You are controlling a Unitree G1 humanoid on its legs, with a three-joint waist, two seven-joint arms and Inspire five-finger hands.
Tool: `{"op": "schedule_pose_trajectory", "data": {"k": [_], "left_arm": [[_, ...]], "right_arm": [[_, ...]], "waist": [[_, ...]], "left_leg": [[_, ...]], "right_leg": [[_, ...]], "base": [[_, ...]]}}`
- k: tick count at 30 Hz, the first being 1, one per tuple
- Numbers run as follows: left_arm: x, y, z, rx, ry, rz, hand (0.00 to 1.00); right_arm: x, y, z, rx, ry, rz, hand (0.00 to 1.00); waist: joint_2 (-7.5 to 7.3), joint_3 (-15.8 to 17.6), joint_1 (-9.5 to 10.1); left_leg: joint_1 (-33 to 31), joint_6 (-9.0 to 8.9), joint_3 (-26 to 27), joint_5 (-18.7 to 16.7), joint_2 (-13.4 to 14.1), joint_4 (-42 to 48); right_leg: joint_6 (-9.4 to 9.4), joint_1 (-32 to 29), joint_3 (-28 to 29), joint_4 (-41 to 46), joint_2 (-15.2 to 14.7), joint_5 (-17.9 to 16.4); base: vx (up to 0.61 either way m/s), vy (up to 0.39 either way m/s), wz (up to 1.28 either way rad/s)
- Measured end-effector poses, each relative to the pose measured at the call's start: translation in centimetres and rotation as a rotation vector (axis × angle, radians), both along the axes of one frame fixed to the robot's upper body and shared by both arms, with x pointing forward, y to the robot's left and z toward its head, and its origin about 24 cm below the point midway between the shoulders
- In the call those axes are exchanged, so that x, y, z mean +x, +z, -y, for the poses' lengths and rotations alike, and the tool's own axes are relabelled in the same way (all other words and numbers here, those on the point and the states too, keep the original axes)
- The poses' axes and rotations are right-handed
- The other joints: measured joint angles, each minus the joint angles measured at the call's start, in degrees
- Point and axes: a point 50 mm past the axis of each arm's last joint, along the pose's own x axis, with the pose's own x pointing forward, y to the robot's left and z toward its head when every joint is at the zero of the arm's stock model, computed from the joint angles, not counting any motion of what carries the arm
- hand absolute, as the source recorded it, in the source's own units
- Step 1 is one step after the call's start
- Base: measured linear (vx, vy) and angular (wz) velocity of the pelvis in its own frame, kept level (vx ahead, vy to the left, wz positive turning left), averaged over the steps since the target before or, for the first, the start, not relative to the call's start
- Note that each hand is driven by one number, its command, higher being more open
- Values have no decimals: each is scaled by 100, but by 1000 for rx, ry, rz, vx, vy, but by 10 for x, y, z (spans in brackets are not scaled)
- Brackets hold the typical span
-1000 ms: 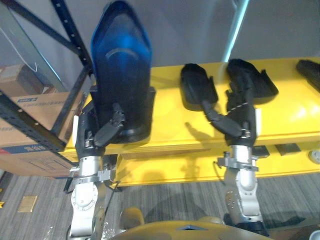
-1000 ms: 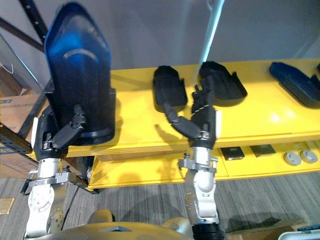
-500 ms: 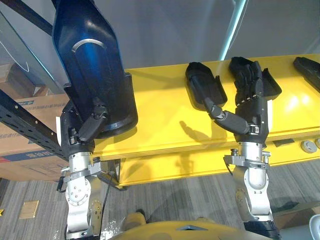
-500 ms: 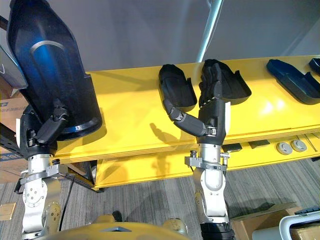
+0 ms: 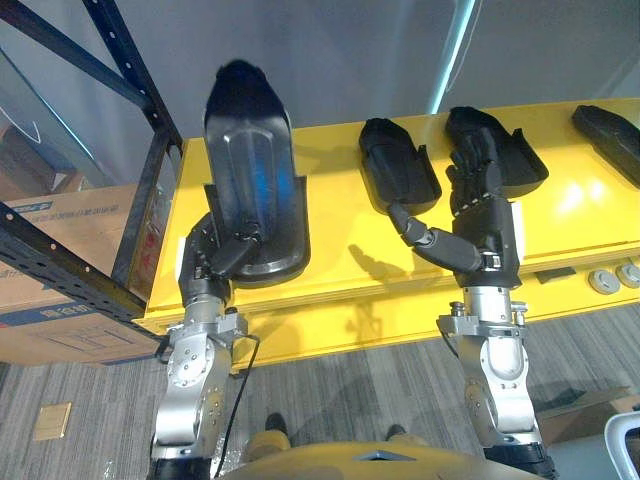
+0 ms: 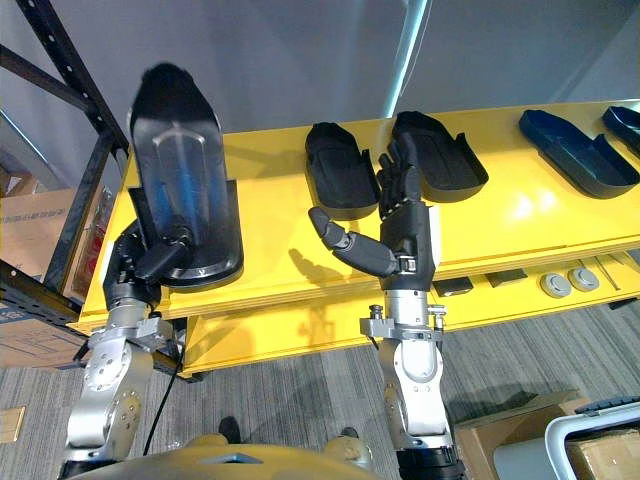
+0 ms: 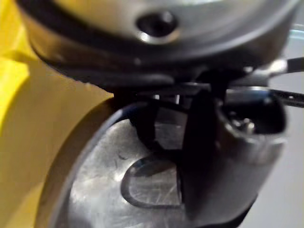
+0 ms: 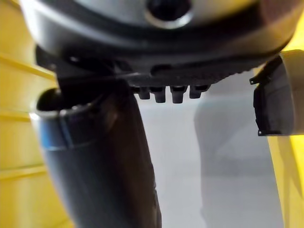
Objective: Walk over and take three plastic housings, then place them on the shelf
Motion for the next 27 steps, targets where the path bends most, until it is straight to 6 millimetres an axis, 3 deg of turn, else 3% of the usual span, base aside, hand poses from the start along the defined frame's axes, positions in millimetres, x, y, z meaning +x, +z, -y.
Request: {"op": "schedule_pose_trajectory", "data": {"k": [6,13,22,27], "left_arm": [[14,-2,-2,8,41,-28,0],[54,9,1,45,-7,-26,0],[95,11,-4,82,-21,-78,0],[114,14,-10,77,7,-99,0]], "right_arm": [[0,1,-11,13,119,11,100],[19,29,-33,-55,270,142,100],[23,30,-45,-75,343,145,100],[22,34,-61,-84,446,172,100]], "waist": [[5,14,-35],[121,295,-56],[220,393,-84],[216,496,-194]], "left_leg": [[84,6,68,10,-16,-59],[31,23,100,79,-15,-63],[55,33,120,115,-11,-70],[69,49,146,227,-11,-176]], "right_leg": [[4,12,97,1,-9,2],[14,-129,152,103,-16,25],[6,-167,184,193,-24,17],[-18,-263,229,293,-28,0]], "base": [[1,7,-5],[-40,3,-3],[-10,0,0],[-85,-1,-2]]}}
